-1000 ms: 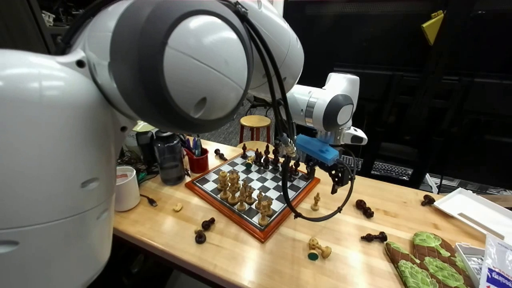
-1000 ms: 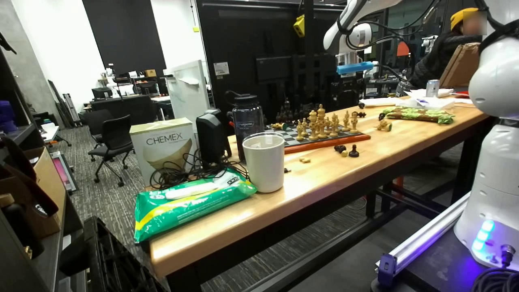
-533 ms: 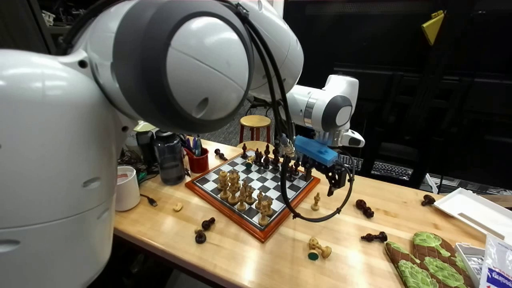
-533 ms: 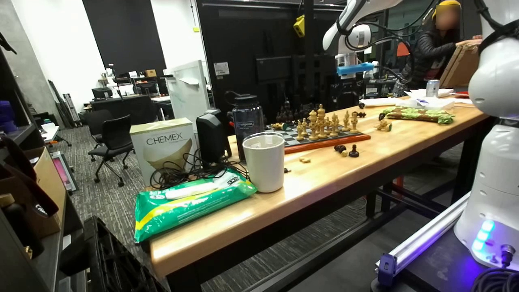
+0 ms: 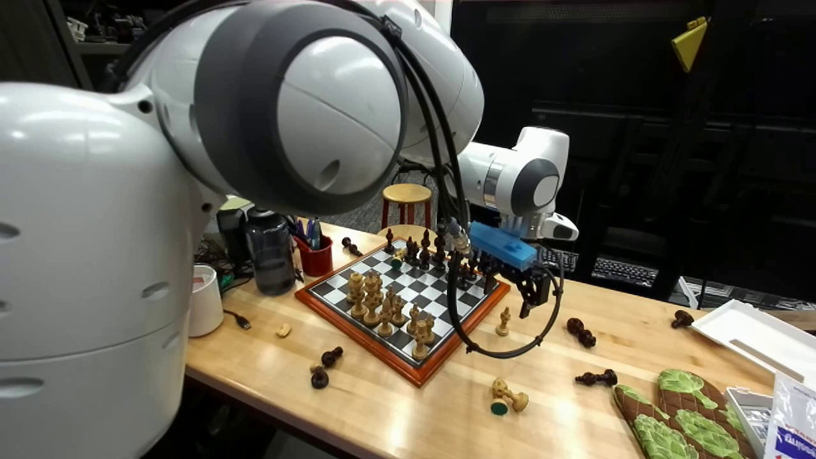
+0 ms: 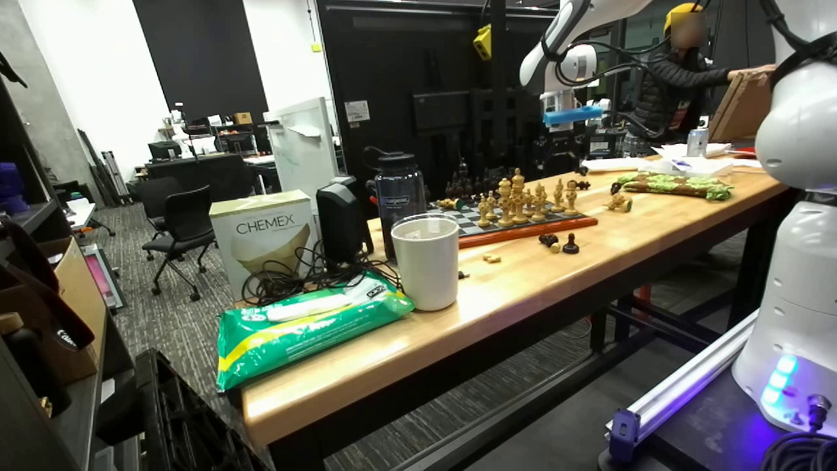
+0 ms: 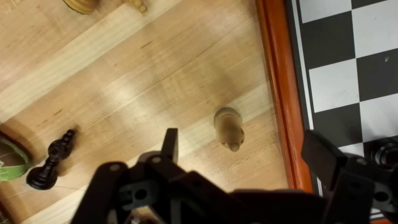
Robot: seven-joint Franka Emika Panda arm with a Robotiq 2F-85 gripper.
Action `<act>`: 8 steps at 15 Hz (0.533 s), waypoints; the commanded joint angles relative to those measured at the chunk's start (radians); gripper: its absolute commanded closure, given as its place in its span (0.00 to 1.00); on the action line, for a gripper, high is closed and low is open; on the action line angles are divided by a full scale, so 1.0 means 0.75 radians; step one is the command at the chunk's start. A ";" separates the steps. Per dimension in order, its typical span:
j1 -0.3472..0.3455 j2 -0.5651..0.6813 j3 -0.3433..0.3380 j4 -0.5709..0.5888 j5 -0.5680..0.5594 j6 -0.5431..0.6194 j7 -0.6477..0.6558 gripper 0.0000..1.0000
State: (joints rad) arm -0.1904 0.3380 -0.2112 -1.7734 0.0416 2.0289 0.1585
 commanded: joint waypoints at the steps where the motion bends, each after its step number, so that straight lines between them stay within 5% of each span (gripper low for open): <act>1: -0.021 -0.003 0.019 0.003 0.032 -0.026 -0.041 0.00; 8: -0.027 0.018 0.021 0.007 0.038 -0.021 -0.059 0.00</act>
State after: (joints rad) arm -0.1922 0.3518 -0.2106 -1.7733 0.0430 2.0269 0.1445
